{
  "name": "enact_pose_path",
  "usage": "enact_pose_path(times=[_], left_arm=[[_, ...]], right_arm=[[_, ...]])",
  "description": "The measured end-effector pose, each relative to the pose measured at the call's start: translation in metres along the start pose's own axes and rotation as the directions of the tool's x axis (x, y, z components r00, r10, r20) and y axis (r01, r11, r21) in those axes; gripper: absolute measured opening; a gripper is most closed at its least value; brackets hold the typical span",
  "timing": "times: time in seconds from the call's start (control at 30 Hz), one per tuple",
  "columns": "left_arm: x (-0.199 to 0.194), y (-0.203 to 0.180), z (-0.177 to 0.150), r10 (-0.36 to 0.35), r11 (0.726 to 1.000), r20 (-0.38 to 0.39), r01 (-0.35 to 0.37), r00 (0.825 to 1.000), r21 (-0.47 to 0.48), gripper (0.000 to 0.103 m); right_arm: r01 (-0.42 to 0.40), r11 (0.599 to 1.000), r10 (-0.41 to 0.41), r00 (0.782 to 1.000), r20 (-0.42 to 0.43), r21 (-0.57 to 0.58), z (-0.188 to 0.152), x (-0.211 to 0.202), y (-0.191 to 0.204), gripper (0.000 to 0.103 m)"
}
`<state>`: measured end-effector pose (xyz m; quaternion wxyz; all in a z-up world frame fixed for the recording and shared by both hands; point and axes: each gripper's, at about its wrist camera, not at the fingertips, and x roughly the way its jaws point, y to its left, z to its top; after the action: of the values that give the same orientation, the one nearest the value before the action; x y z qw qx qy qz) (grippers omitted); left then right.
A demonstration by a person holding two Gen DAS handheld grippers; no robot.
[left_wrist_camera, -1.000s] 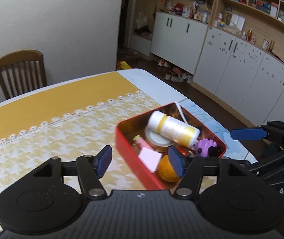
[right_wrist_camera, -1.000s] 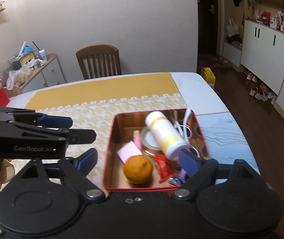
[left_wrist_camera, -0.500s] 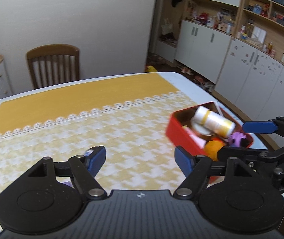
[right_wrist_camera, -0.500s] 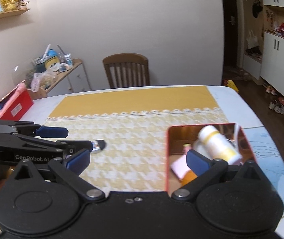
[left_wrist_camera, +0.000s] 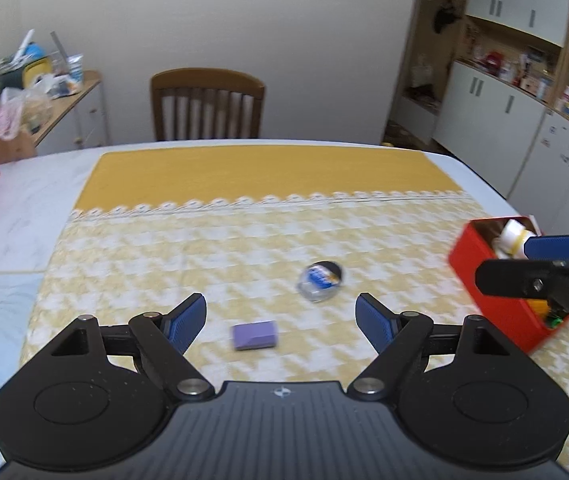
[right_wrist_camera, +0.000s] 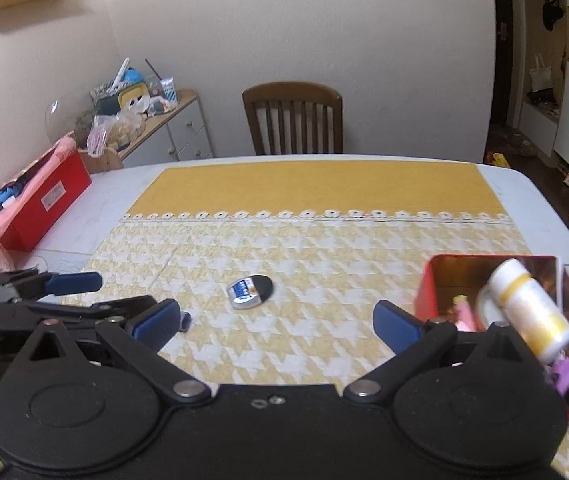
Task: Organize rigid objects
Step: 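Withdraw both tools from the box back over the purple eraser and round tin, then grasp the purple eraser with the left tool while the right tool grasps the round tin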
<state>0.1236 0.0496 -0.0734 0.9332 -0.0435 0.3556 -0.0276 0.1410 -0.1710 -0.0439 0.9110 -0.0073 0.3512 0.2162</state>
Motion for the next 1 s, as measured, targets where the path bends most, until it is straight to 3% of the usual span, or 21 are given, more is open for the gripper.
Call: enact_pose_path(times=[0.27,0.67,1.0], left_arm=[[0.016,0.025,-0.013,0.028,0.998,-0.031,-0.03,0.999,-0.064,0.082],[0.055,0.02,-0.025,0.088,0.996,-0.055,-0.09,0.995,-0.028,0.082],[0.08,0.014,-0.025,0.077,0.997,-0.093,-0.079,0.993,-0.02,0.082]], right_arm=[[-0.038,0.997,0.033,0.996,-0.078,-0.07,0.008,0.048,0.023,0.103],[-0.039,0.99,0.015,0.984,-0.179,-0.133,0.014,0.115,0.026,0.1],[-0.083,0.973,0.031,0.972,-0.234,-0.215,0.012,0.158,0.035,0.092]])
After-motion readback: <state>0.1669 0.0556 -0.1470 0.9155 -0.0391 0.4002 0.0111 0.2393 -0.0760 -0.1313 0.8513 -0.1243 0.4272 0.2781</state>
